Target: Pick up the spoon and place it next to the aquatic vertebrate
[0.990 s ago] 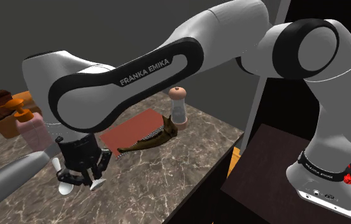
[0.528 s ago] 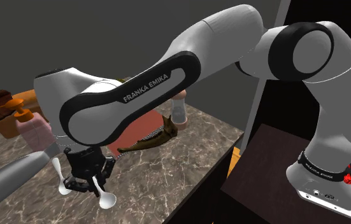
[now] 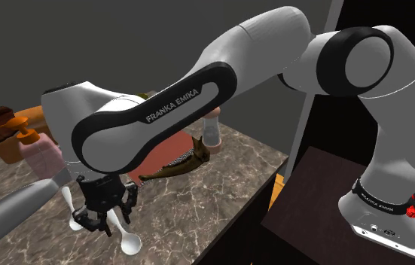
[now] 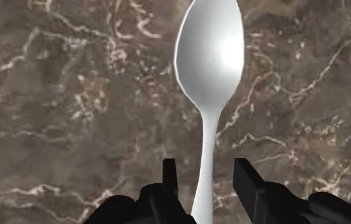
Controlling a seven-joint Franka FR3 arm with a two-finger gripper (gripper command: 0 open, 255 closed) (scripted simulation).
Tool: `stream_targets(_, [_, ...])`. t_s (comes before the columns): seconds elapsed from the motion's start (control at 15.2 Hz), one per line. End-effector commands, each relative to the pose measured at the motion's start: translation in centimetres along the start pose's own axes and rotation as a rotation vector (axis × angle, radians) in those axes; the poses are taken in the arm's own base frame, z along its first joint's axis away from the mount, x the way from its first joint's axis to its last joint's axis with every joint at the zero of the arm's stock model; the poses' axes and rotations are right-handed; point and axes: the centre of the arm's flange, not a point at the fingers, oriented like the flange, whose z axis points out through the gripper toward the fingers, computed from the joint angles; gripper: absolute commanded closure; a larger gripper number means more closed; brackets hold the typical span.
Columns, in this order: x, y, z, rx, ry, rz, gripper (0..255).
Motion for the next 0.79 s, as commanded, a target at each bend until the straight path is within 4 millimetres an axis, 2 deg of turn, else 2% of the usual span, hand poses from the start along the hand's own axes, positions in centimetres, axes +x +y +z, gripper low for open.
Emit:
stream_targets(0.0, [0.1, 0.0, 0.0, -0.001, 0.000, 0.001, 0])
stream_targets(0.26, [0.1, 0.1, 0.0, -0.001, 0.000, 0.001, 0])
stream_targets(0.53, [0.1, 0.1, -5.0, -0.001, 0.000, 0.001, 0])
stream_targets(0.73, [0.1, 0.1, -5.0, -0.001, 0.000, 0.001, 0])
